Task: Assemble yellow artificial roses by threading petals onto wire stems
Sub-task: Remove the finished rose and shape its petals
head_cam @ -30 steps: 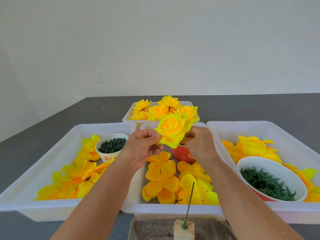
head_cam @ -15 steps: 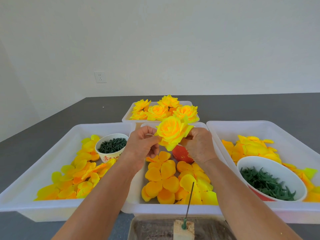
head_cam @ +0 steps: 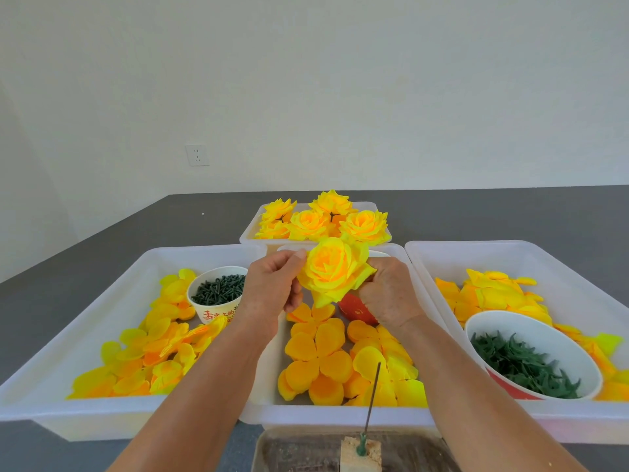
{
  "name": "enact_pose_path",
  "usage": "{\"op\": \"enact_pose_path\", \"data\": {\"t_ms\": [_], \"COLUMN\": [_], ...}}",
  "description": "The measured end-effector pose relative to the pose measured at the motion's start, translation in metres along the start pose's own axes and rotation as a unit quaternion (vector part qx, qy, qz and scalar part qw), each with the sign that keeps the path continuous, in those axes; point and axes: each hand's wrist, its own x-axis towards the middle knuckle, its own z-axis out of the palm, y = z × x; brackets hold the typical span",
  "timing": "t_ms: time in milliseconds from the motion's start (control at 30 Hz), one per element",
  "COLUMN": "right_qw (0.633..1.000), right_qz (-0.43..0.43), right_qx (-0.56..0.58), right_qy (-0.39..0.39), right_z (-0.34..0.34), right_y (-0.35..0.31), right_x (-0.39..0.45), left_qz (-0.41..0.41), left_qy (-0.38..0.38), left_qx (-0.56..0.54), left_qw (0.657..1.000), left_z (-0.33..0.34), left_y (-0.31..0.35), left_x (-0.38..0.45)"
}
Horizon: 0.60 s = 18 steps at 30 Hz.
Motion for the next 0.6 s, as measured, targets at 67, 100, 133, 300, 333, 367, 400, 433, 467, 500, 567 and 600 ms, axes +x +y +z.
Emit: {"op": "enact_pose_path", "data": {"t_ms": [67, 100, 133, 300, 333, 367, 400, 433, 467, 500, 567, 600], "right_qw": [1.000, 1.000, 1.000, 0.999, 0.999, 1.000, 1.000, 1.000, 1.000, 1.000, 1.000, 0.999], "right_qz": [-0.004, -0.006, -0.005, 0.018, 0.009, 0.005, 0.005, 0.008, 0.009, 0.010, 0.008, 0.009], "right_qx": [0.002, -0.002, -0.008, 0.039, 0.024, 0.019, 0.018, 0.017, 0.016, 0.013, 0.009, 0.007], "right_qy": [-0.008, -0.011, -0.013, -0.024, -0.022, -0.022, -0.020, -0.019, -0.020, -0.022, -0.028, -0.030], "right_z": [0.0006, 0.0009, 0.0011, 0.0007, 0.0016, 0.0022, 0.0019, 0.0017, 0.0019, 0.0017, 0.0018, 0.0020], "right_y": [-0.0008, -0.0004, -0.0014, -0.0009, -0.0015, -0.0008, -0.0012, -0.0013, -0.0013, -0.0013, -0.0022, -0.0025], "right_x": [-0.0006, -0.0011, -0.0009, -0.0018, -0.0024, -0.0033, -0.0038, -0.0042, -0.0040, -0.0042, -0.0040, -0.0039], "left_qz": [0.008, 0.013, 0.021, 0.047, 0.043, 0.040, 0.038, 0.035, 0.029, 0.024, 0.025, 0.031], "left_qy": [0.016, 0.020, 0.022, 0.030, 0.033, 0.033, 0.030, 0.027, 0.024, 0.022, 0.016, 0.013], "left_qx": [0.002, 0.000, 0.000, 0.007, 0.002, 0.000, 0.001, 0.003, 0.001, -0.003, -0.005, 0.000], "left_qw": [1.000, 1.000, 1.000, 0.998, 0.999, 0.999, 0.999, 0.999, 0.999, 0.999, 1.000, 0.999], "left_z": [-0.0007, -0.0010, -0.0009, 0.0009, 0.0009, 0.0010, 0.0013, 0.0018, 0.0023, 0.0026, 0.0023, 0.0021], "left_y": [-0.0011, -0.0015, -0.0017, -0.0010, -0.0010, -0.0007, -0.0007, -0.0008, -0.0011, -0.0013, -0.0024, -0.0028], "left_x": [0.0001, 0.0003, 0.0005, 0.0005, 0.0003, 0.0002, 0.0001, 0.0000, 0.0004, 0.0010, 0.0021, 0.0024]}}
